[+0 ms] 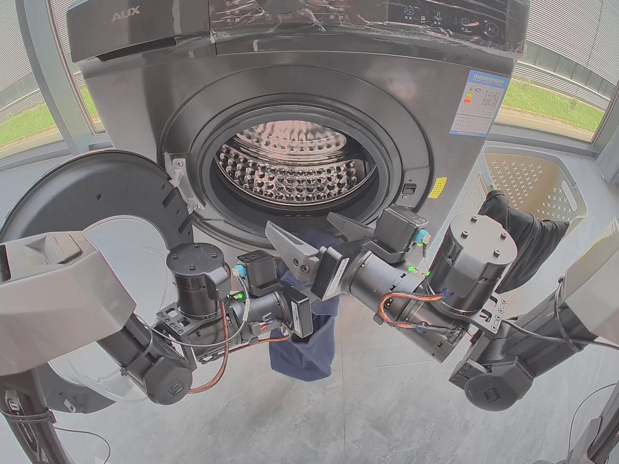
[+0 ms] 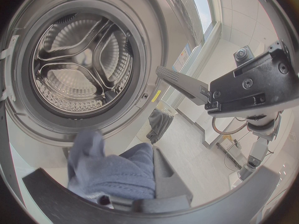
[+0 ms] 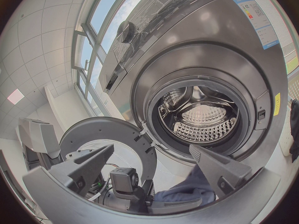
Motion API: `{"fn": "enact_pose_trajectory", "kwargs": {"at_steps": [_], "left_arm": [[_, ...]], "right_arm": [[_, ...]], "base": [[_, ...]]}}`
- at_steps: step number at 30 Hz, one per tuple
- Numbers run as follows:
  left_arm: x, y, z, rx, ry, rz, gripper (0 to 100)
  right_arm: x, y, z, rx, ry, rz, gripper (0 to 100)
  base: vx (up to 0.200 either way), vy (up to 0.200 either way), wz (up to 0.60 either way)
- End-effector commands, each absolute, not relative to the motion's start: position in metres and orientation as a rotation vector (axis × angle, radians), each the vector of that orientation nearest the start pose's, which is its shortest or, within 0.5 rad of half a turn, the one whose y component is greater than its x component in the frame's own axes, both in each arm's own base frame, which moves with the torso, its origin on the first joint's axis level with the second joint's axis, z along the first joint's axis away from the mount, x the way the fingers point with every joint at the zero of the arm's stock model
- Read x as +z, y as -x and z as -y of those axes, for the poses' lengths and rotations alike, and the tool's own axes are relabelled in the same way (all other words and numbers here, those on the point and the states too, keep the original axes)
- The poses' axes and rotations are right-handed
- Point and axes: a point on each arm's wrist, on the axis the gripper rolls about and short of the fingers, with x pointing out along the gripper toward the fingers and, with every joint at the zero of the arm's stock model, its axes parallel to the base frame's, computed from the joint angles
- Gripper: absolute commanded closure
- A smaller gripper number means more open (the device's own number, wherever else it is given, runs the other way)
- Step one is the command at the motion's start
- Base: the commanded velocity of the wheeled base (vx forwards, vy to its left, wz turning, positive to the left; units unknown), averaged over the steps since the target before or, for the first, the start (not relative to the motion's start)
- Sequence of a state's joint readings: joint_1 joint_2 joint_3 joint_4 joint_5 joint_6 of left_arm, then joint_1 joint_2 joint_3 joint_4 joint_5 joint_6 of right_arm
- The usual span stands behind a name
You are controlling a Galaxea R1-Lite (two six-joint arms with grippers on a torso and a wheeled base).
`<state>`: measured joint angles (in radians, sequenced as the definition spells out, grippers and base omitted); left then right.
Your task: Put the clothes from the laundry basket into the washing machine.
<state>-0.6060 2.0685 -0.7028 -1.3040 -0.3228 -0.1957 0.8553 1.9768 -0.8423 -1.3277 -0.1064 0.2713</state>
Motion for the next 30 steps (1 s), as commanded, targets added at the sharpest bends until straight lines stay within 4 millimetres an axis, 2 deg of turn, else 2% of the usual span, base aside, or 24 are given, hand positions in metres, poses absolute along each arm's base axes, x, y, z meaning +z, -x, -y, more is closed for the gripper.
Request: {"fn": "enact_pose_trajectory", "kwargs": {"at_steps": [1,5,7,11,21,26,30], "left_arm": [[0.109,-0.287,0.204,-0.915,0.178,-0.123,100],[0.115,-0.291,0.200,-0.872,0.184,-0.076,100],[0.127,-0.288,0.196,-0.850,0.192,-0.025,100],[0.142,-0.278,0.189,-0.837,0.197,0.013,100],[0.186,-0.246,0.171,-0.838,0.221,0.138,100],[0.203,-0.231,0.162,-0.840,0.228,0.192,100],[0.214,-0.227,0.159,-0.838,0.234,0.230,100]], "right_arm": [[0.176,-0.237,-0.265,0.756,-0.355,0.085,0],[0.178,-0.243,-0.252,0.716,-0.348,0.085,0],[0.175,-0.250,-0.241,0.679,-0.335,0.079,0],[0.162,-0.259,-0.222,0.597,-0.292,0.047,0],[0.145,-0.272,-0.204,0.480,-0.261,-0.013,0],[0.124,-0.271,-0.201,0.467,-0.219,-0.085,0],[0.104,-0.269,-0.200,0.459,-0.174,-0.148,0]], "base": [[0.000,0.000,0.00],[0.000,0.000,0.00],[0.000,0.000,0.00],[0.000,0.000,0.00],[0.000,0.000,0.00],[0.000,0.000,0.00],[0.000,0.000,0.00]]}}
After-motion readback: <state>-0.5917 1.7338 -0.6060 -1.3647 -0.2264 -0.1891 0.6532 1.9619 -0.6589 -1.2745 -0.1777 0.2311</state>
